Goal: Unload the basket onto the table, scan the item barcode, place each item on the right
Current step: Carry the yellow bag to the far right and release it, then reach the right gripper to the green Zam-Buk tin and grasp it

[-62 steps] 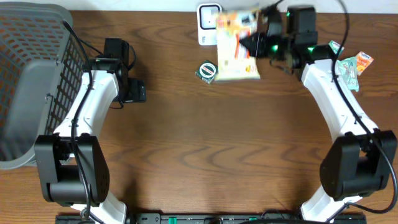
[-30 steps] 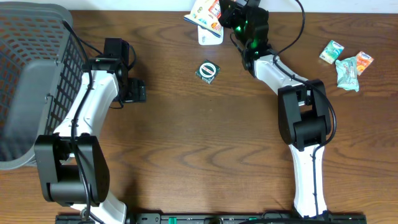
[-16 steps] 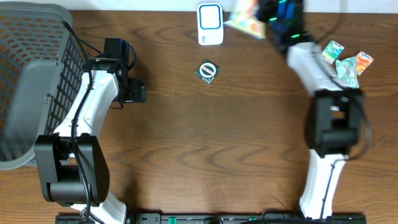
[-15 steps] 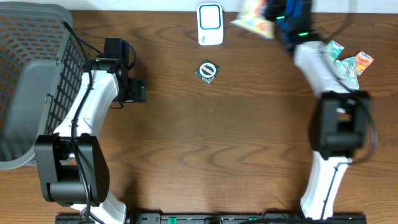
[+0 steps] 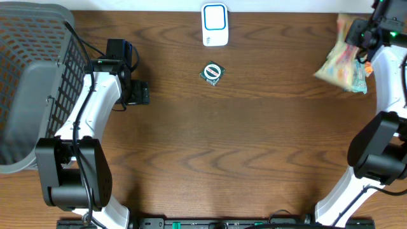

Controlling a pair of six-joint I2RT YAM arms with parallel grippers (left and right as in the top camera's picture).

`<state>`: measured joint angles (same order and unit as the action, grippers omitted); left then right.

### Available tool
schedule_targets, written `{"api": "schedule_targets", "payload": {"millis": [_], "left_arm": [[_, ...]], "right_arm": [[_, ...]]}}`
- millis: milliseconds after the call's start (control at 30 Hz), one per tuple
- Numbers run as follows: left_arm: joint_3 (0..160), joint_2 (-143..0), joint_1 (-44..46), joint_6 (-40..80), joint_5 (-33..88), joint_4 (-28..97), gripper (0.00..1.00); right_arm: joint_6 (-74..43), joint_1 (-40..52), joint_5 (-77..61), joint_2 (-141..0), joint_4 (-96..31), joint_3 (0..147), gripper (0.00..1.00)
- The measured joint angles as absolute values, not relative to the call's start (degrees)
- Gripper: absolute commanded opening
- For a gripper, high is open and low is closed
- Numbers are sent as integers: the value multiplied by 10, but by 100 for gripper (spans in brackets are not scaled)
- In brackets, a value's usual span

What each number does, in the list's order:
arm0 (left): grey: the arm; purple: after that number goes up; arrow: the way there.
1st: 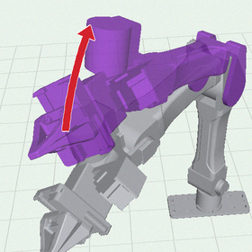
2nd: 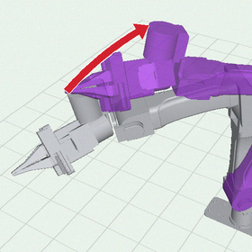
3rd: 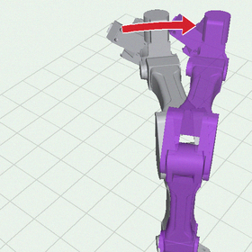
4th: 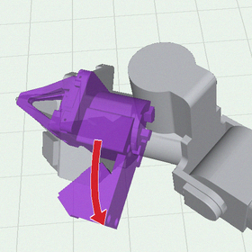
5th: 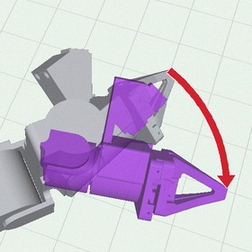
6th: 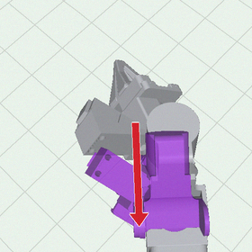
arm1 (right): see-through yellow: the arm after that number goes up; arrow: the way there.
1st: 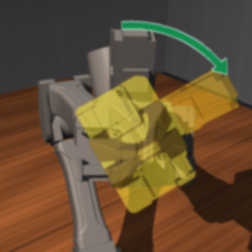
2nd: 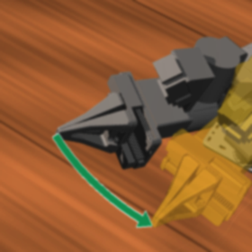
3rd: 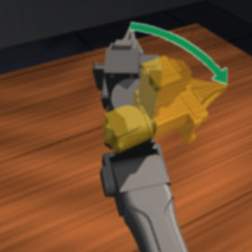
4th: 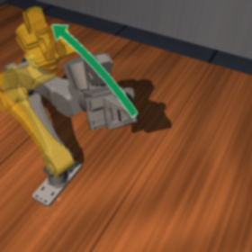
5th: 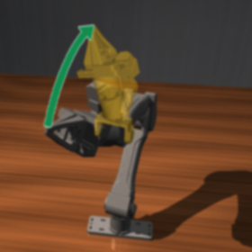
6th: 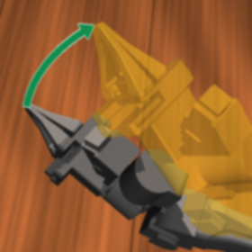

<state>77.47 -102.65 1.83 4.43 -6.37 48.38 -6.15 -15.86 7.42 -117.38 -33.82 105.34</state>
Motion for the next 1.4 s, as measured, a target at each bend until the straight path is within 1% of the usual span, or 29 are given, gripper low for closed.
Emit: {"api": "schedule_targets", "payload": {"millis": [167,267,433,533,667,800,1033,1100,1133,1167,1200,1267,1333,1367,1400], "left_arm": [[775,-1027,18,44,-64,484,98],[775,-1027,18,44,-63,484,98],[775,-1027,18,44,-64,484,98],[775,-1027,18,44,-64,484,98],[775,-1027,18,44,-64,484,98],[775,-1027,18,44,-64,484,98],[775,-1027,18,44,-63,484,98],[775,-1027,18,44,-63,484,98],[775,-1027,18,44,-63,484,98],[775,-1027,18,44,-63,484,98],[775,-1027,18,44,-63,484,98],[775,-1027,18,44,-64,484,98],[775,-1027,18,44,-64,484,98],[775,-1027,18,44,-64,484,98],[775,-1027,18,44,-64,484,98]], "right_arm": [[-50,-170,85,-1176,-361,1053,99],[-49,-168,50,-1173,-364,1053,99],[-55,-143,-112,-1140,-349,1053,99],[-69,-109,-227,-1117,-336,1054,99],[-76,-39,-286,-1113,-363,1057,99],[-103,46,-266,-1139,-375,1057,99],[-225,190,-84,-1209,-351,1057,99],[-243,221,-62,-1225,-327,1057,99],[-253,239,-56,-1234,-322,1057,87],[-255,255,-53,-1240,-324,1057,83],[-258,269,-44,-1244,-324,1057,82],[-265,303,-11,-1253,-323,1057,99],[-277,321,14,-1258,-323,1057,92],[-293,330,28,-1260,-323,1057,85],[-311,334,39,-1262,-323,1057,80]]}}
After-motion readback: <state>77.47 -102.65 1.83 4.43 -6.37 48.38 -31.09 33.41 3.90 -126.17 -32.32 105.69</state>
